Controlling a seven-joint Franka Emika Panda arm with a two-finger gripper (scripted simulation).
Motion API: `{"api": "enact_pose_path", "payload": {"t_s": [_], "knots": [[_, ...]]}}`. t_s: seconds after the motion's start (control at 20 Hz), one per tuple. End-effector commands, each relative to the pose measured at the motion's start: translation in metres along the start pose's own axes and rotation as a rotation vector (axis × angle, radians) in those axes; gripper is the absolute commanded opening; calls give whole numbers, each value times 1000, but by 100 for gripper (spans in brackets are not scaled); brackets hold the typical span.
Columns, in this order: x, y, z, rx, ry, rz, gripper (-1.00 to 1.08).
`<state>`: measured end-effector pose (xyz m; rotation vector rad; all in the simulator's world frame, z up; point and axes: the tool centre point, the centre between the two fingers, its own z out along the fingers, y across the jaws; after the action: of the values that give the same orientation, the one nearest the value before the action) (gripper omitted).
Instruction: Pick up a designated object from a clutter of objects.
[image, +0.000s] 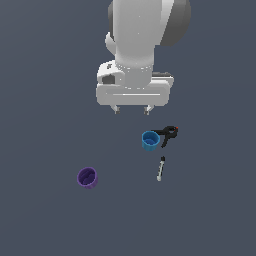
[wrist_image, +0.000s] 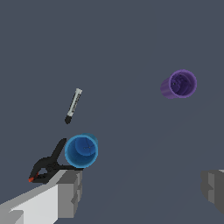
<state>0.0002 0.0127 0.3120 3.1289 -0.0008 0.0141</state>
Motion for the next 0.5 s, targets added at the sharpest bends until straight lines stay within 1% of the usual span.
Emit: {"api": "enact_pose_path", "payload": {"t_s": [0.0, 0.45], "knots": [[0, 0, 0, 0, 0, 0, 28], [3, -2, -7, 13, 16, -9, 28]]}}
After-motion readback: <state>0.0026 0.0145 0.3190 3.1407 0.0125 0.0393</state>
